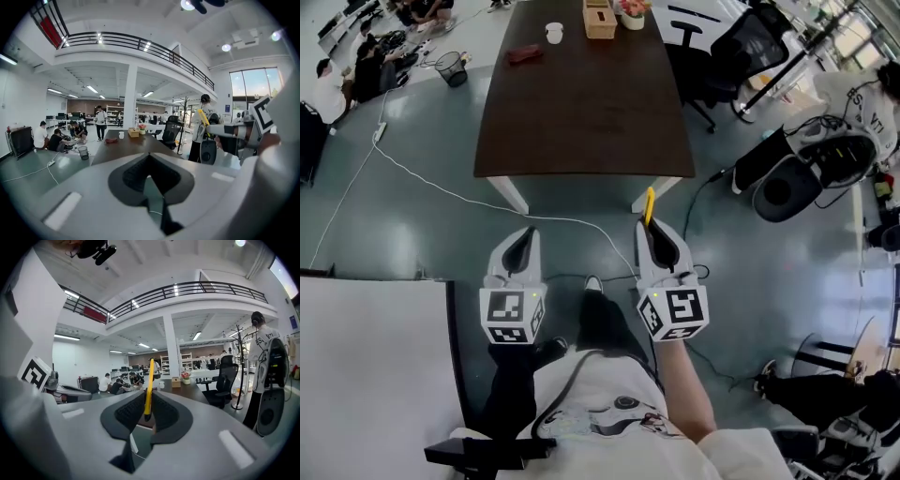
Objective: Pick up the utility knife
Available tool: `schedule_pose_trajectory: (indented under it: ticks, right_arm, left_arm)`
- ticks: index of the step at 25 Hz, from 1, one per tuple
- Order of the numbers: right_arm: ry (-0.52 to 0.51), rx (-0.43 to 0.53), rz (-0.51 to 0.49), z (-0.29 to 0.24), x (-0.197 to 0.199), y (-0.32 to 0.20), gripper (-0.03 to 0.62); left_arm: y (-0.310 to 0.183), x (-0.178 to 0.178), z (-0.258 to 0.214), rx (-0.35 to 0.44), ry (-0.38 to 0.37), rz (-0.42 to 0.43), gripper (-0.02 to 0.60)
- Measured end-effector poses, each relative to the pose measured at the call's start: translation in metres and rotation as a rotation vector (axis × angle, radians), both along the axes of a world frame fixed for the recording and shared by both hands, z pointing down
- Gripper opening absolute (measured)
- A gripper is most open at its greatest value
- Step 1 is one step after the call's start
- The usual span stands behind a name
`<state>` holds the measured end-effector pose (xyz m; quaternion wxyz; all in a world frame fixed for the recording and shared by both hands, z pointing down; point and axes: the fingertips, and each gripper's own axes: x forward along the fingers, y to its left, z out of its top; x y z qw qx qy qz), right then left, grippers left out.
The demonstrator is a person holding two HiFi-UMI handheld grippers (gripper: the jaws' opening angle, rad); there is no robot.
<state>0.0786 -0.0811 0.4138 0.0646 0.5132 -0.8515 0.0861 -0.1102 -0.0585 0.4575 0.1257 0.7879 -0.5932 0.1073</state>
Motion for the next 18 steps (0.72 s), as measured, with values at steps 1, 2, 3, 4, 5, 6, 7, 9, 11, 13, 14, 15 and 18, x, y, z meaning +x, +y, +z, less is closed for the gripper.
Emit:
schedule_pose_trajectory:
  ticks: [1, 2, 3, 4, 5, 6, 7, 9, 11, 13, 14, 15, 18]
  right_arm:
    - [-0.003, 0.008, -0.008, -0.001, -0.008, 0.018, 0.046]
    - [-0.006, 0.013, -0.015, -0.002, -0.017, 0.037, 0.046]
    - [-0.009, 0.016, -0.022, -0.002, -0.027, 0.056, 0.046]
    - [-0.013, 0.017, -0.029, -0.003, -0.035, 0.074, 0.046]
    - [-0.018, 0.018, -0.037, -0.004, -0.044, 0.091, 0.046]
    - [-0.025, 0.020, -0.044, -0.006, -0.051, 0.105, 0.046]
    - [-0.029, 0.022, -0.048, -0.008, -0.056, 0.116, 0.046]
    - [-0.029, 0.030, -0.046, -0.012, -0.061, 0.136, 0.046]
    - [-0.028, 0.045, -0.038, -0.018, -0.063, 0.150, 0.046]
    - [-0.032, 0.063, -0.036, -0.024, -0.061, 0.161, 0.046]
    - [-0.036, 0.070, -0.036, -0.025, -0.058, 0.167, 0.046]
    - [-0.039, 0.077, -0.035, -0.027, -0.054, 0.172, 0.046]
    - [-0.042, 0.087, -0.034, -0.031, -0.041, 0.182, 0.046]
  left_arm:
    - [0.019, -0.003, 0.001, 0.000, 0.004, 0.000, -0.002]
    - [0.037, -0.007, 0.000, 0.002, 0.014, -0.002, -0.002]
    - [0.056, -0.011, -0.004, 0.008, 0.027, -0.004, -0.002]
    - [0.073, -0.014, -0.010, 0.021, 0.037, -0.006, -0.002]
    - [0.088, -0.017, -0.017, 0.040, 0.039, -0.006, -0.002]
    - [0.099, -0.019, -0.025, 0.059, 0.036, -0.005, -0.003]
    - [0.109, -0.020, -0.032, 0.076, 0.032, -0.004, -0.002]
    - [0.127, -0.020, -0.041, 0.098, 0.031, 0.005, -0.002]
    - [0.141, -0.018, -0.048, 0.125, 0.030, 0.020, -0.002]
    - [0.151, -0.013, -0.057, 0.163, 0.019, 0.035, -0.002]
    - [0.156, -0.008, -0.061, 0.179, 0.011, 0.042, -0.002]
    - [0.159, -0.002, -0.065, 0.193, 0.003, 0.047, -0.002]
    - [0.166, 0.012, -0.076, 0.223, -0.012, 0.046, -0.002]
